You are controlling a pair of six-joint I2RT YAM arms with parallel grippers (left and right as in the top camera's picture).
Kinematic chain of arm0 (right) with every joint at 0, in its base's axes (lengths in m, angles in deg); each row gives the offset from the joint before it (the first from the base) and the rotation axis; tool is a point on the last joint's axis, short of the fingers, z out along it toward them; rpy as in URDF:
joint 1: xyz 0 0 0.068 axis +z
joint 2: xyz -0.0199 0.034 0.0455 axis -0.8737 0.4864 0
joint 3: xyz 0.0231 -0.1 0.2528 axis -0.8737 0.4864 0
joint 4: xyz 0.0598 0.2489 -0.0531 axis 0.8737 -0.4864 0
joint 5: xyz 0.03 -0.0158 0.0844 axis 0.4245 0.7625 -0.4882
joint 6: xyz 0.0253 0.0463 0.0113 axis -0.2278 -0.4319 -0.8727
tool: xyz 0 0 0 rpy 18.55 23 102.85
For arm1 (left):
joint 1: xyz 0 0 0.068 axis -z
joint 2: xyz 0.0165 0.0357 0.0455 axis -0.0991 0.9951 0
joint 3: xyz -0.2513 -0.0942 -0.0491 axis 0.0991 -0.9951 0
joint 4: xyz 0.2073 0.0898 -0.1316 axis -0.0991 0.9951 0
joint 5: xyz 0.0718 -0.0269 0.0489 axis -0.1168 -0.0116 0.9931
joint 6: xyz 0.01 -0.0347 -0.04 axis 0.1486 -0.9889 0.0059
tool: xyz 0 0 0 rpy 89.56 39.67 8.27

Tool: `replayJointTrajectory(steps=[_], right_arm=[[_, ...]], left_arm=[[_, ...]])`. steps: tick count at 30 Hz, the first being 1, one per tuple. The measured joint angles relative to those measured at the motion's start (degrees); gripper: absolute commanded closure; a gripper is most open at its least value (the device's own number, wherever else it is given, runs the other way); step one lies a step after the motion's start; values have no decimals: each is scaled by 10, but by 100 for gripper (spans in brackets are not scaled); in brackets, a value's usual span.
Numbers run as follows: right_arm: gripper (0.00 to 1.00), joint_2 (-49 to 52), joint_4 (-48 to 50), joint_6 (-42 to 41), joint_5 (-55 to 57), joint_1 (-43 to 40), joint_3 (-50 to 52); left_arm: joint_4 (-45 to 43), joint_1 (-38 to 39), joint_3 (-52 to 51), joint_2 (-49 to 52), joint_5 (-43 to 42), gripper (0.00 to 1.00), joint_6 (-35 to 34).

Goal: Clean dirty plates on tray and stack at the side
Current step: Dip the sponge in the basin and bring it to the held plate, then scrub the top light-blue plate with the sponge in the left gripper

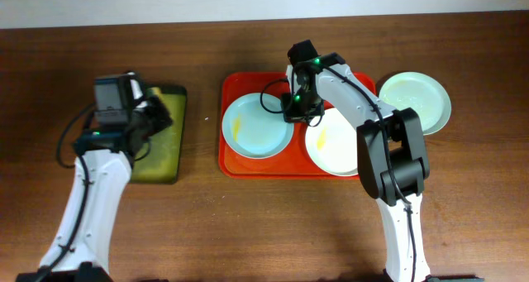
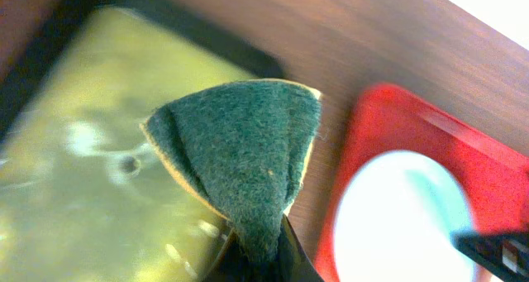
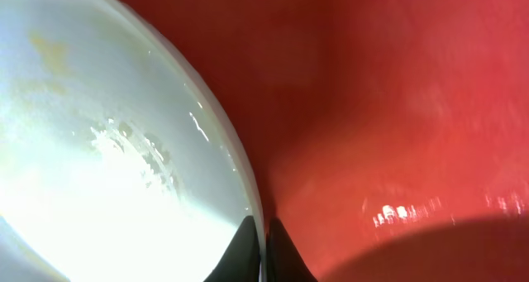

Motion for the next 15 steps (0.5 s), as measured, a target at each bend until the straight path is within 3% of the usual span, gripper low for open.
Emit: replayJointTrajectory(steps=[2, 6, 11, 15], right_arm=[[96, 2, -62, 1, 31, -4, -16], [96, 2, -68, 16, 69, -3, -23], [96, 2, -40, 38, 60, 2, -25], [96, 2, -33, 41, 47, 2, -25]], left_arm=[[0, 52, 0, -8, -7, 100, 0], [-30, 133, 0, 39, -2, 100, -42], [-155, 263, 0, 150, -1, 100, -69], [-196, 273, 0, 201, 0, 100, -86]])
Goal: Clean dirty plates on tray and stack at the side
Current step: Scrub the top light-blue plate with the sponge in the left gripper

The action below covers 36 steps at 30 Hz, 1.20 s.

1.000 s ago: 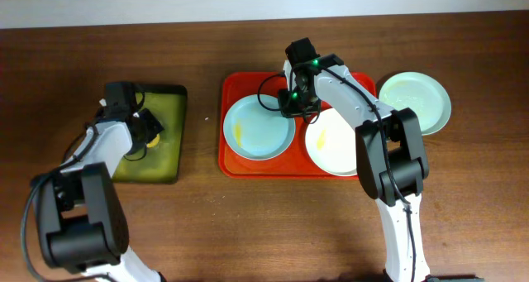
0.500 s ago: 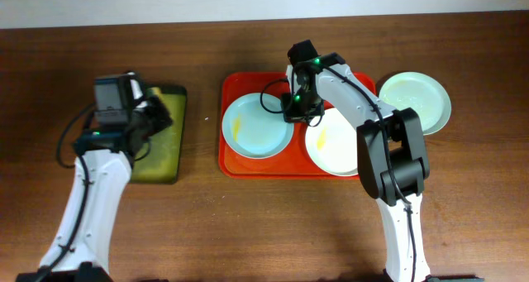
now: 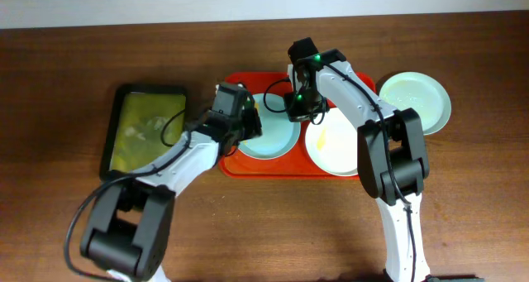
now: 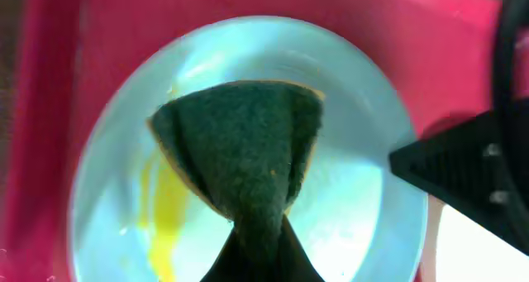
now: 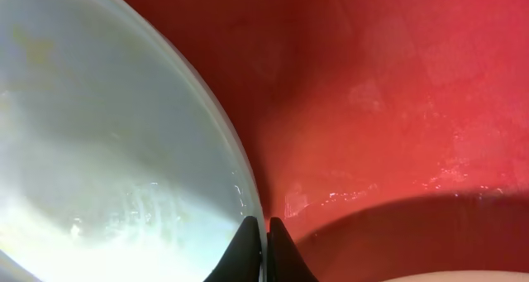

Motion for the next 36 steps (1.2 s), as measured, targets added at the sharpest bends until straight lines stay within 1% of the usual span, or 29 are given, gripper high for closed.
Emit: replayJointTrajectory(steps=[1, 2, 5, 6, 8, 10, 12, 15, 17, 19, 20, 22, 24, 25, 28, 29, 30, 31, 33, 36], right_arm=[[96, 0, 0, 0, -1, 0, 0], [96, 0, 1, 0, -2, 0, 0], [96, 0, 2, 0, -3, 0, 0], [96, 0, 3, 0, -4, 0, 0], [96, 0, 4, 0, -5, 1, 0], [96, 0, 6, 0, -9, 2, 0], [96, 0, 6, 0, -9, 2, 0], [96, 0, 8, 0, -9, 2, 0], [96, 0, 9, 0, -9, 2, 0], [96, 1, 9, 0, -9, 2, 0], [96, 2, 10, 0, -9, 2, 0], [96, 3, 10, 0, -9, 2, 0], [96, 3, 10, 0, -9, 2, 0], [96, 3, 10, 0, -9, 2, 0], [96, 3, 17, 0, -22, 9, 0], [96, 3, 17, 0, -23, 10, 0], [96, 3, 16, 0, -22, 10, 0], [96, 3, 15, 0, -21, 9, 0], [96, 3, 15, 0, -21, 9, 0], [96, 3, 15, 0, -19, 9, 0]], left_arm=[[-20, 8, 0, 24, 2, 100, -2], [-21, 12, 0, 38, 14, 100, -2], [-12, 14, 0, 62, 80, 100, -3], [-12, 14, 0, 62, 105, 100, 4], [1, 15, 0, 62, 160, 100, 46], [20, 16, 5, 59, 201, 100, 71], [11, 16, 12, 33, 197, 100, 73], [-15, 15, 27, 19, 123, 100, 1], [-39, 19, 28, 49, 93, 100, -26], [-54, 27, 28, 98, 83, 100, -37], [-51, 27, 33, 99, 83, 100, -38], [-36, 28, 39, 103, 113, 100, -35], [-4, 30, 45, 103, 186, 100, 7], [26, 31, 48, 103, 246, 100, 22], [52, 37, 49, 100, 326, 100, 59], [56, 38, 49, 94, 337, 100, 71], [57, 37, 49, 82, 336, 100, 77], [45, 33, 49, 63, 311, 100, 79], [28, 27, 54, 41, 232, 100, 46], [29, 28, 56, 59, 114, 100, -8]])
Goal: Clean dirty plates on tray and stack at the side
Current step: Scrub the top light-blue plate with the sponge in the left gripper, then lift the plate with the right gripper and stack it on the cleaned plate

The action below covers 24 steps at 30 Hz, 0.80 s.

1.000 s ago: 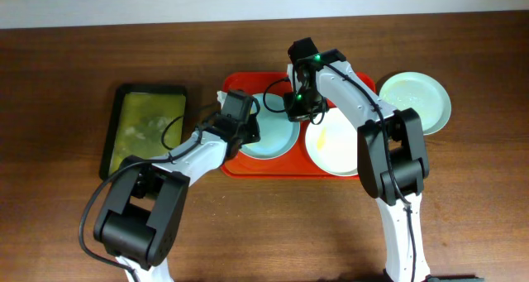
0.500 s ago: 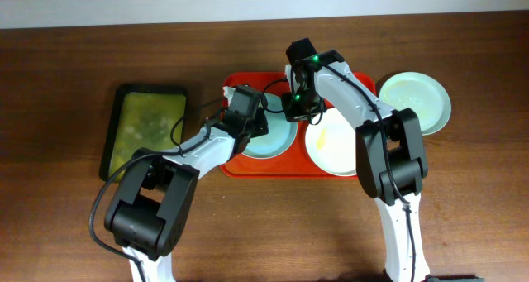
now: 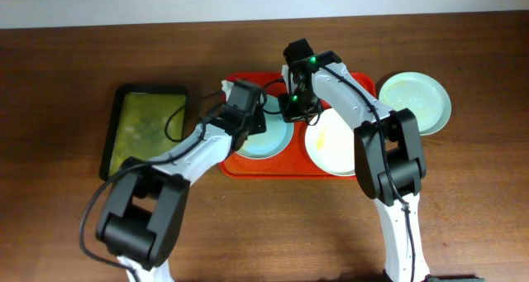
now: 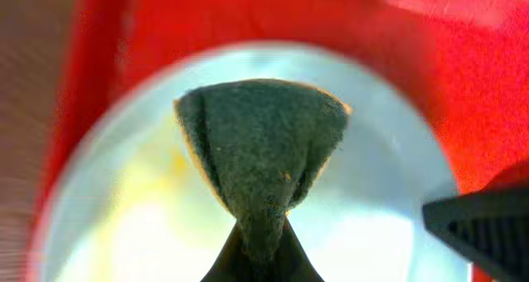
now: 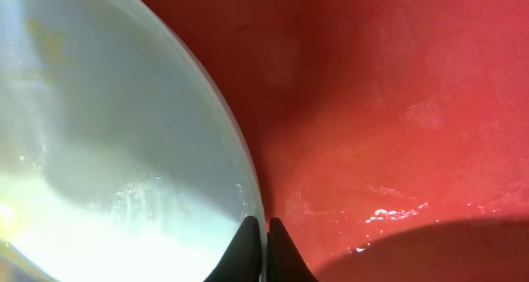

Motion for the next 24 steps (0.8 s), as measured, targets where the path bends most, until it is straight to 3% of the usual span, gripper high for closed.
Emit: replayJointTrajectory(steps=[3, 10, 13, 18, 24], right_arm=[[96, 1, 0, 0, 1, 0, 0], [96, 1, 0, 0, -5, 1, 0], [96, 1, 0, 1, -2, 1, 0], [96, 1, 0, 0, -2, 0, 0], [96, 1, 2, 0, 0, 0, 0]], left_arm=[[38, 0, 11, 37, -21, 100, -13], [199, 0, 58, 36, 153, 100, 1], [210, -15, 90, 31, 150, 100, 13], [235, -144, 129, -6, 44, 100, 14], [306, -297, 125, -6, 30, 100, 14]])
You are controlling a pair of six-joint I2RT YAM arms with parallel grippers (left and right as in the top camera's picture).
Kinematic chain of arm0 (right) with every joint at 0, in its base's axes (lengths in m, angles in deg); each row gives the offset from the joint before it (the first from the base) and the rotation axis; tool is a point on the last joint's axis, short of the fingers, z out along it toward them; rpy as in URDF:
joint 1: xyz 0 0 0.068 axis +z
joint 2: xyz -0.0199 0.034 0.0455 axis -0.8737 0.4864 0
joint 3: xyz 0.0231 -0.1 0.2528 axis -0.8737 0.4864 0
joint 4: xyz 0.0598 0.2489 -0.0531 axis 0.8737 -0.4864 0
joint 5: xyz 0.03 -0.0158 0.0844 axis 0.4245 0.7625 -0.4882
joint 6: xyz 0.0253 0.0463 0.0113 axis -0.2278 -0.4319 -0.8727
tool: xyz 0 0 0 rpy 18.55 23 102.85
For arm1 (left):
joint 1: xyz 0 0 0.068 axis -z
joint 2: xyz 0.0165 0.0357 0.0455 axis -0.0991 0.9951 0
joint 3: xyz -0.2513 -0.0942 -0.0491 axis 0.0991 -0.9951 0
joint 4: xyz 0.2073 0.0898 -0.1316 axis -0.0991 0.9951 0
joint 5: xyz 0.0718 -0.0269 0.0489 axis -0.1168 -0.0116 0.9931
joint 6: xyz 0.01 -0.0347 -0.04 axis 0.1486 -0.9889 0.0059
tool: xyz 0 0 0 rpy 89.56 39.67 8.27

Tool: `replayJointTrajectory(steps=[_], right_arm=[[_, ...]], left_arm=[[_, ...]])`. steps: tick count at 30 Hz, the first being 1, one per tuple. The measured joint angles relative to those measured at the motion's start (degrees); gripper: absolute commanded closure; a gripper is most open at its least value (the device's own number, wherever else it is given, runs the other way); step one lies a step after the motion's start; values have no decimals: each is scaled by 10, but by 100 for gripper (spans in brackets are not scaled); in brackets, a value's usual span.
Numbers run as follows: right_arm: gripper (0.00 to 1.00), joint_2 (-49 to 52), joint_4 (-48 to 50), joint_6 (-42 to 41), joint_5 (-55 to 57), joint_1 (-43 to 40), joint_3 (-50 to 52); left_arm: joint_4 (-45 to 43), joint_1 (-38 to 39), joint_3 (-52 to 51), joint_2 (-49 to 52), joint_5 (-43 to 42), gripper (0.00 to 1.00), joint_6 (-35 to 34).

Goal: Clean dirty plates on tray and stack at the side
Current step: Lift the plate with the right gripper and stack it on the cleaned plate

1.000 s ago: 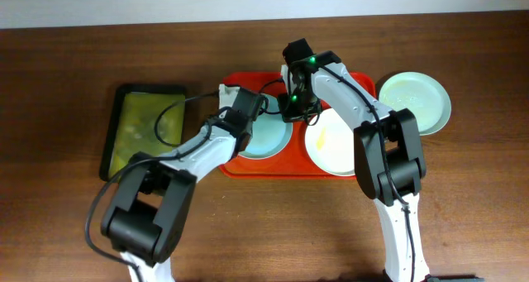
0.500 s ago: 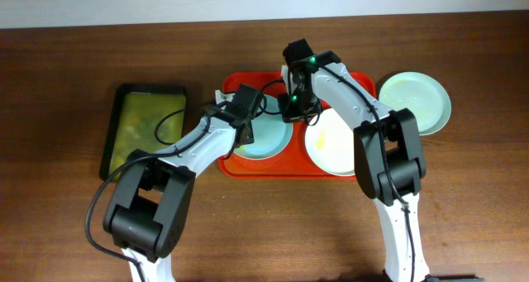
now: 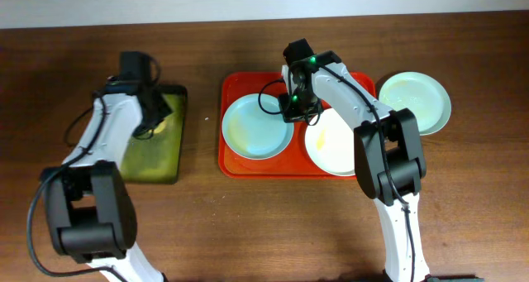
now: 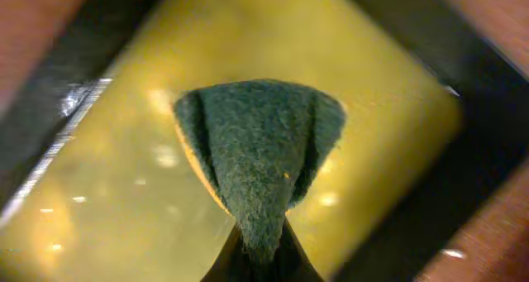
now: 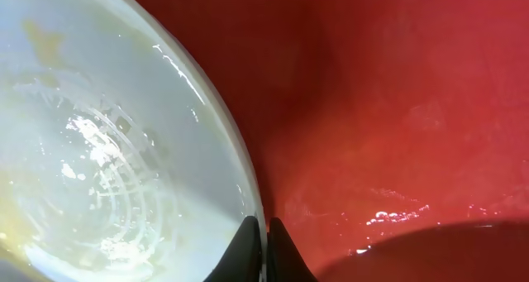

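Observation:
A light blue plate (image 3: 256, 126) lies at the left of the red tray (image 3: 289, 168); it shows wet swirl streaks and a faint yellow mark (image 5: 107, 150). My right gripper (image 3: 293, 108) (image 5: 264, 236) is shut on that plate's right rim. A white plate (image 3: 335, 143) with a yellowish smear lies at the tray's right. My left gripper (image 3: 155, 108) (image 4: 260, 253) is shut on a folded green sponge (image 4: 260, 145), held over the yellow liquid of the black basin (image 3: 153, 150).
A pale green plate (image 3: 416, 100) rests on the wooden table to the right of the tray. The basin's black rim (image 4: 488, 108) stands around the liquid. Brown table top (image 3: 273, 224) stretches in front of the tray.
My left gripper has moved with the sponge from the blue plate in the tray to the basin at the left. The right gripper still pinches the plate's rim.
My left gripper first held the sponge over the basin. Then it held the sponge over the blue plate, which bore a yellow smear, and later down near it. Now the sponge is back over the basin and the plate looks wet and streaked. The right gripper held the rim throughout.

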Motion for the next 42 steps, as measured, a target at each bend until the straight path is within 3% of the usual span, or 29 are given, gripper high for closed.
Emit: replayJointTrajectory(steps=[4, 6, 8, 10, 12, 13, 14, 17, 20, 24, 29, 33, 35, 42], right_arm=[[96, 0, 2, 0, 0, 0, 0], [96, 0, 3, 0, 0, 0, 0], [96, 0, 3, 0, 0, 0, 0], [96, 0, 3, 0, 0, 0, 0], [96, 0, 6, 0, 0, 0, 0], [96, 0, 7, 0, 0, 0, 0], [96, 0, 7, 0, 0, 0, 0], [96, 0, 7, 0, 1, 0, 0], [96, 0, -11, 8, 8, 0, -15], [96, -27, -89, 47, 157, 7, -92], [96, -59, -185, 98, 469, 97, -209], [96, -59, -184, 139, 649, 176, -214], [96, -59, -163, 200, 722, 217, -214], [96, -59, -147, 270, 878, 274, -214]], left_arm=[[-18, -7, -54, 0, -21, 92, 0], [-30, -5, -84, 0, -30, 70, 1], [-36, -5, -87, 0, -35, 57, 5], [-28, -8, -83, 0, -37, 57, 6], [-1, -17, -60, -3, -39, 43, 7], [11, -26, -46, -18, -39, 30, 8], [17, -33, -34, -46, -38, 1, 9], [39, -38, -17, -147, -39, 1, 9], [56, -38, -13, -181, -39, 0, 9], [58, -38, -13, -181, -39, 1, 9], [58, -38, -13, -181, -39, 1, 9], [58, -38, -13, -181, -39, 1, 9], [58, -38, -13, -181, -39, 1, 9], [58, -38, -13, -181, -39, 1, 9]])
